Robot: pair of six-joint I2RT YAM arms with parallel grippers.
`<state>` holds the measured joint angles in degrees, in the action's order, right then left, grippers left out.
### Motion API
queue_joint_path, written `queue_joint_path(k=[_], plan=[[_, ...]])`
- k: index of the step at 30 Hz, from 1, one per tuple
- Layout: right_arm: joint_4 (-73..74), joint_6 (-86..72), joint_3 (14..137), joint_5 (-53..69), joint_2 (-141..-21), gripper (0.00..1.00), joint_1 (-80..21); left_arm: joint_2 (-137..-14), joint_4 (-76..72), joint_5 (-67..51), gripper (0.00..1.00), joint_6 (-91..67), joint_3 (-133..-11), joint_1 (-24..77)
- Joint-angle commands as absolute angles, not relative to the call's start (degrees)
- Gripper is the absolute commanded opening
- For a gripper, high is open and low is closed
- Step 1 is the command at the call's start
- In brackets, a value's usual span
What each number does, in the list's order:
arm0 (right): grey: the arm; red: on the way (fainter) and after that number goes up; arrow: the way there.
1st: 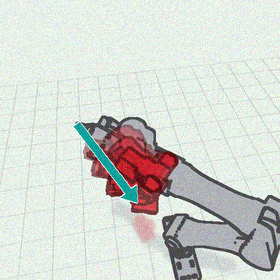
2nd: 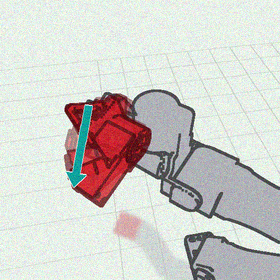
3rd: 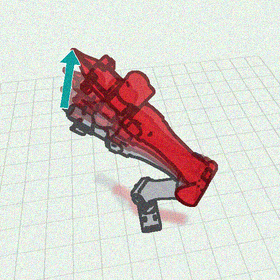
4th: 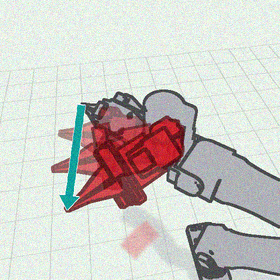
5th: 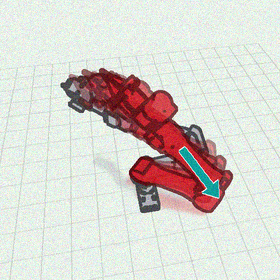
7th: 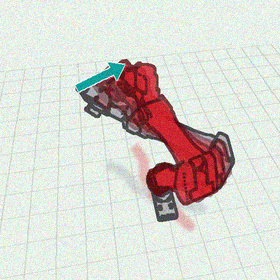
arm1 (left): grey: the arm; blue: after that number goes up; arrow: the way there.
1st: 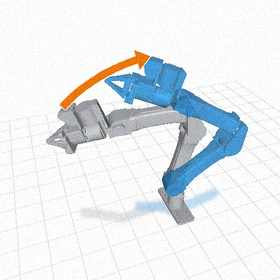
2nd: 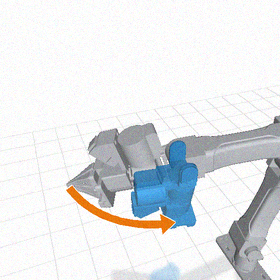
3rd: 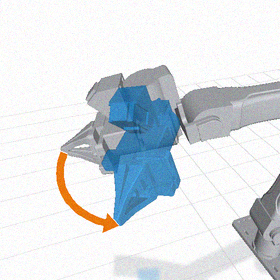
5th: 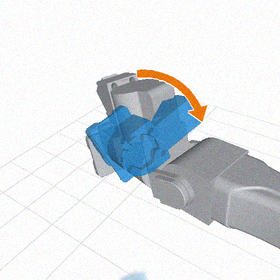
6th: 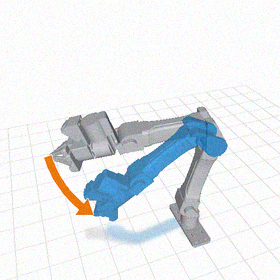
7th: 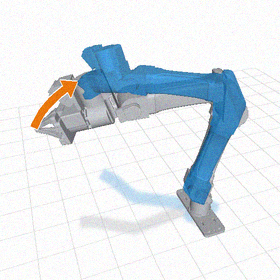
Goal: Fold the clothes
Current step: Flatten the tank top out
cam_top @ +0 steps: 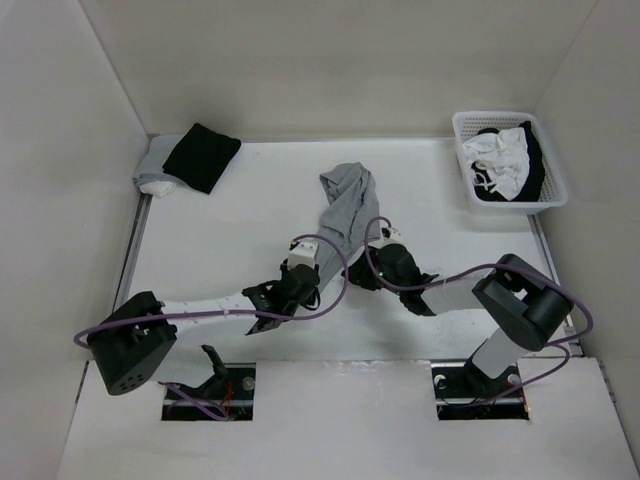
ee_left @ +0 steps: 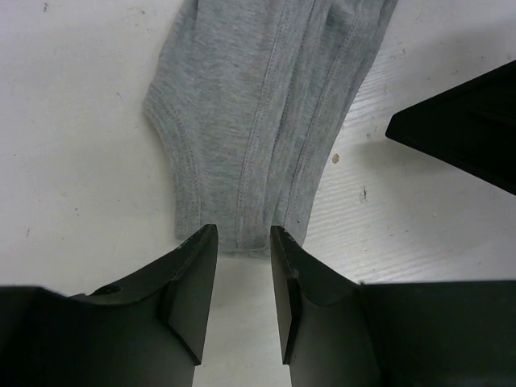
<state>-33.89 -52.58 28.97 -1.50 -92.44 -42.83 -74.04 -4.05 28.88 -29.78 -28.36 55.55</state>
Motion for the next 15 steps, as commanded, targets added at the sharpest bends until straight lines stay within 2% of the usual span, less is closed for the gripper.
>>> queue_joint_path(k=[1,9,15], plan=[[-37.35,-53.09,28.83,-1.49,-92.20,0.32,-43.46,-75.58,-6.33,29.00,0.30,-28.13,-29.09,55.24],[-37.35,-53.35,28.65,-1.50,-92.37,0.33,-43.81,-77.69,-6.68,26.90,0.26,-28.56,-29.18,55.24],[-37.00,-53.52,30.85,-1.41,-94.39,0.37,-47.23,-77.00,-6.68,27.42,0.05,-29.35,-30.06,54.01]])
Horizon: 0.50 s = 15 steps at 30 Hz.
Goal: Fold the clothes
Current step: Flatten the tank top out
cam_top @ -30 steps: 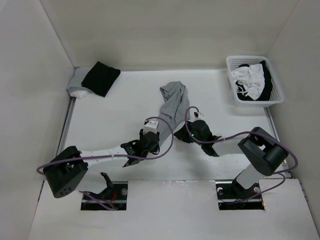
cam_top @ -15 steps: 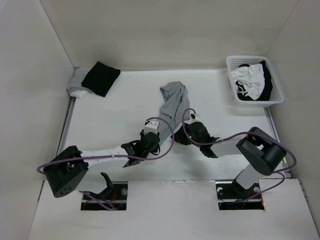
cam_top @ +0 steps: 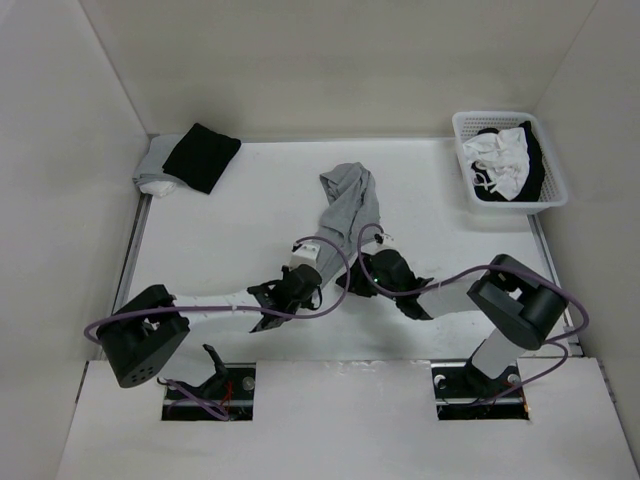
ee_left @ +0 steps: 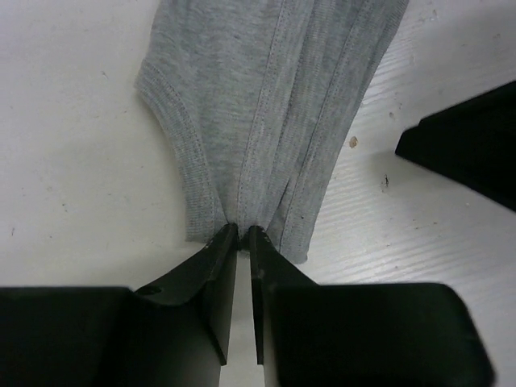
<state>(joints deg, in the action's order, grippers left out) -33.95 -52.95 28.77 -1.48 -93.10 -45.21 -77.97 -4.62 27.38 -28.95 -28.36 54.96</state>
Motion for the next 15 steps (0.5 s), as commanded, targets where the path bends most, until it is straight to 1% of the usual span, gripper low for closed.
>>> queue_joint_path(k=[1,7,10,14,15], plan=[[-36.91,-53.53,31.11,-1.32,-95.00,0.38,-47.94,-76.30,-6.85,27.77,0.04,-29.62,-29.80,53.49],[-36.74,-54.75,33.30,-1.32,-97.82,0.44,-51.36,-68.66,-7.91,25.23,0.01,-33.83,-27.69,48.57],[-36.30,-55.54,35.50,-2.02,-99.75,0.46,-53.47,-64.52,-9.23,19.45,0.01,-37.61,-26.81,45.41],[-36.12,-56.77,36.91,-3.16,-101.42,0.45,-54.27,-62.76,-10.10,15.91,0.01,-39.02,-26.11,42.85],[-35.60,-57.73,37.35,-3.60,-101.95,0.43,-54.53,-62.23,-10.98,15.13,0.01,-39.81,-25.41,41.63]])
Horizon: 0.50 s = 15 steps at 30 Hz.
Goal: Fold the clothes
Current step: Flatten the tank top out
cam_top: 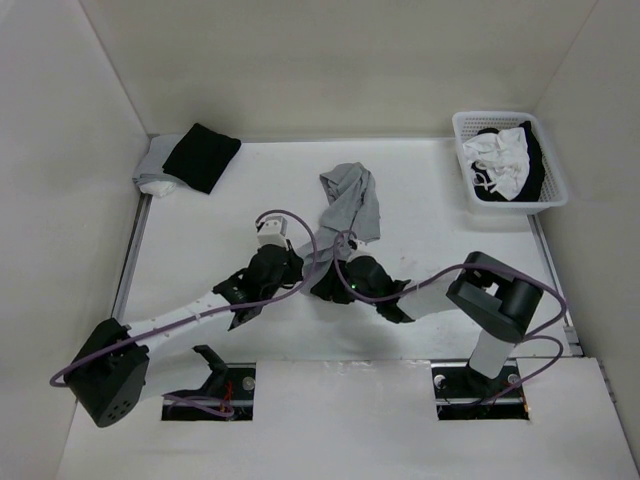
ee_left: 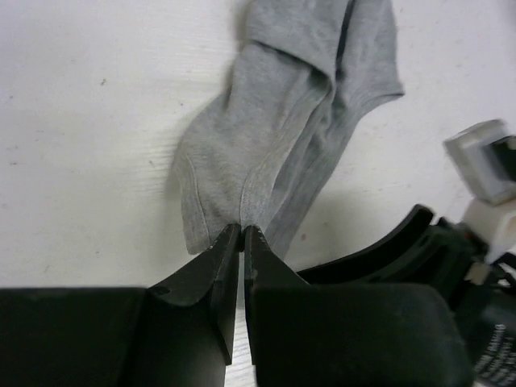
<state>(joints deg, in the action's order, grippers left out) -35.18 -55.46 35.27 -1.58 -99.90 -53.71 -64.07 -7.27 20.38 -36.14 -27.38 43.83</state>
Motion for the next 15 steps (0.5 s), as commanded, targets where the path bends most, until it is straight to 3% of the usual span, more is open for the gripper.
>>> queue_joint_path(k=[1,5,10,13,15], plan=[[-34.90,-58.44,37.70,-4.21,-102.21,0.42,-54.62,-62.05,-11.25,14.60,0.01,-40.42,-25.23,41.01],[-32.26,-59.76,39.28,-6.24,-103.71,0.33,-55.15,-62.31,-12.65,12.75,0.01,-40.78,-25.05,39.68],[-32.69,-60.47,39.55,-7.90,-104.16,0.06,-55.15,-62.40,-14.59,11.43,0.01,-41.57,-26.10,37.66],[-32.00,-58.63,37.27,-9.93,-97.59,0.00,-55.15,-60.13,-14.51,11.34,0.01,-41.92,-27.33,35.82],[-28.15,-55.48,34.38,-12.29,-86.47,0.00,-55.15,-55.92,-13.45,10.73,0.00,-42.71,-29.34,33.72]])
